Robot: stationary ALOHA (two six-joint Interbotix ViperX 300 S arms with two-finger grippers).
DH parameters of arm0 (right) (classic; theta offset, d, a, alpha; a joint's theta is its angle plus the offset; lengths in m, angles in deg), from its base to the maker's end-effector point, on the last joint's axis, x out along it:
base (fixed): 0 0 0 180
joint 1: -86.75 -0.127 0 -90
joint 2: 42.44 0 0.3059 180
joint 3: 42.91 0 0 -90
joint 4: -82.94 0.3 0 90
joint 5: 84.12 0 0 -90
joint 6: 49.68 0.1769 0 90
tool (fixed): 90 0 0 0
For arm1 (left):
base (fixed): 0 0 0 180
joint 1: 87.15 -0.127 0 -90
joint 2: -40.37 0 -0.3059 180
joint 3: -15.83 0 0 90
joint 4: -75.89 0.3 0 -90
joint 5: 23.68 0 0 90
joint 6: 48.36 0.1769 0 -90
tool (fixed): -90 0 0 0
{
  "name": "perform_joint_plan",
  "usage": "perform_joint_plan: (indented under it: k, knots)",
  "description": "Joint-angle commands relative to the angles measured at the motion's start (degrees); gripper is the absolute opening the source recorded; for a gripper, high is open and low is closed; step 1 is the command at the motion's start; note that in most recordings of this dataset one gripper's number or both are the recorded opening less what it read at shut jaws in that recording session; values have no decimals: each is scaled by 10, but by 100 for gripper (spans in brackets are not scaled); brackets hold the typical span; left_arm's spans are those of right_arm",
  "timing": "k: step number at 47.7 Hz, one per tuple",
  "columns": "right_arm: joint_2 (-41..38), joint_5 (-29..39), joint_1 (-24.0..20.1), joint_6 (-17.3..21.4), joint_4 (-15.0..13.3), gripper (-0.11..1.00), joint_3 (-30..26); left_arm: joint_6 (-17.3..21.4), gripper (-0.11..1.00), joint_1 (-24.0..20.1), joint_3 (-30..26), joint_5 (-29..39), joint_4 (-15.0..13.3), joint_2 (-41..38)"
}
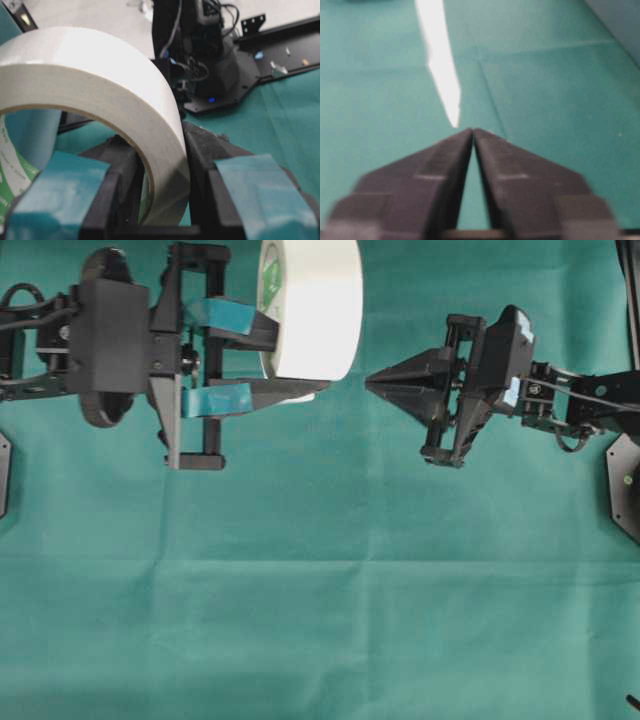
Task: Peel off the duct tape with your right arm.
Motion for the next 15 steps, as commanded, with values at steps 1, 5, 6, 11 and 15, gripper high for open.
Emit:
perform_joint_plan:
  k: [1,5,6,11,15]
  knots:
    - [-7,-6,-9,1,-6,4,-19,0,20,-1,-1,-24,0,19]
    - [-22,-6,-12,1,-11,21,-31,0,20,-1,4,-34,0,19]
    - [-25,-6,-12,1,-11,26,-33,0,20,-2,4,-37,0,19]
    - [-47,-6,-12,1,-11,41,-46,0,20,-1,6,-43,0,20]
    - [-62,-6,-10,0,-11,41,-53,-1,20,0,6,-43,0,20]
